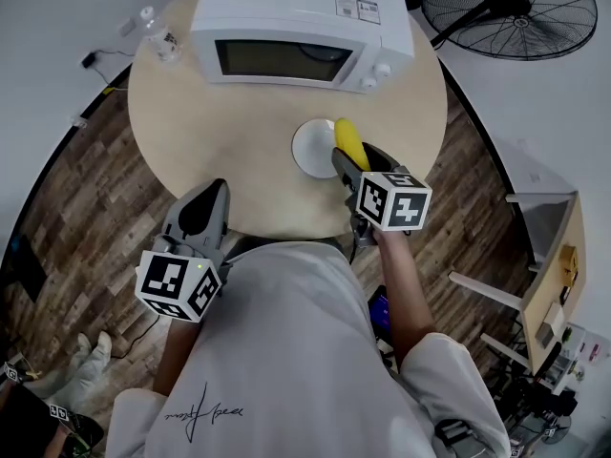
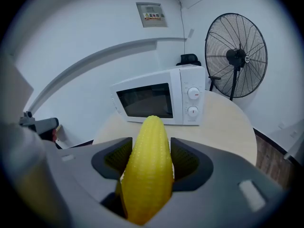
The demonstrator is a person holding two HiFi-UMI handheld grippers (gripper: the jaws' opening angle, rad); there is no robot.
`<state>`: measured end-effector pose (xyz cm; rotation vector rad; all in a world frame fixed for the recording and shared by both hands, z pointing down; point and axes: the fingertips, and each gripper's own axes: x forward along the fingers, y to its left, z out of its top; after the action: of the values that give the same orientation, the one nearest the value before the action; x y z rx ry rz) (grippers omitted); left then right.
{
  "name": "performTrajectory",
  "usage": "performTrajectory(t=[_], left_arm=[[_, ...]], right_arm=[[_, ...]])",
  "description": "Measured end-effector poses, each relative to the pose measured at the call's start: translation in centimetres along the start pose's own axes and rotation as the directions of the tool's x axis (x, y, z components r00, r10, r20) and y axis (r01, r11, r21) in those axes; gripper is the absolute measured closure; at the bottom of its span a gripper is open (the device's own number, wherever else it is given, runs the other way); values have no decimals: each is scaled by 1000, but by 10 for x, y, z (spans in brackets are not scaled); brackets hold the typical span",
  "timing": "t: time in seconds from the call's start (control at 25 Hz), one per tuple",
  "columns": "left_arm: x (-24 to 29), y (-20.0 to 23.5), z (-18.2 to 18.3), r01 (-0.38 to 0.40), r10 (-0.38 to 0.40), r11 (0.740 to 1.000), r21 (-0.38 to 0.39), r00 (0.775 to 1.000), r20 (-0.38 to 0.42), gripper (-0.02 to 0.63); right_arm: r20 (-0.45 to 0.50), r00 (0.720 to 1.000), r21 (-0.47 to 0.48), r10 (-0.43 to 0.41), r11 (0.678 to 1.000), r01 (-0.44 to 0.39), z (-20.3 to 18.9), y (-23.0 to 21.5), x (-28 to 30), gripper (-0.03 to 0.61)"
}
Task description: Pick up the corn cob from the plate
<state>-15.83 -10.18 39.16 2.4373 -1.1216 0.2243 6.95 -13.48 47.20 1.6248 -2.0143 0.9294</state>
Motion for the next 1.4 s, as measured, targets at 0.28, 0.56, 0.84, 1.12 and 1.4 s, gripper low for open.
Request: performTrajectory(t=[0.28, 0.56, 0.84, 1.12, 1.4], left_arm=[[5, -7, 1, 10, -10, 1000, -4, 1000, 3, 615], [8, -12, 1, 8, -8, 1000, -5, 1000, 3, 615], [13, -23, -2, 19, -19, 1000, -2, 1000, -12, 615], [14, -28, -4, 4, -4, 1000, -20, 1000, -9, 615], [13, -34, -6, -5, 5, 1000, -25, 1000, -5, 615]], right_arm=[[41, 999, 21, 5, 1000, -6, 6, -4, -13, 311], [91, 996, 51, 10, 999, -15, 11, -10, -31, 311], [135, 991, 64, 19, 998, -28, 19, -19, -51, 311], [167, 985, 43, 51, 997, -59, 23, -20, -69, 311], [200, 978, 49, 59, 996, -70, 22, -21, -86, 311]])
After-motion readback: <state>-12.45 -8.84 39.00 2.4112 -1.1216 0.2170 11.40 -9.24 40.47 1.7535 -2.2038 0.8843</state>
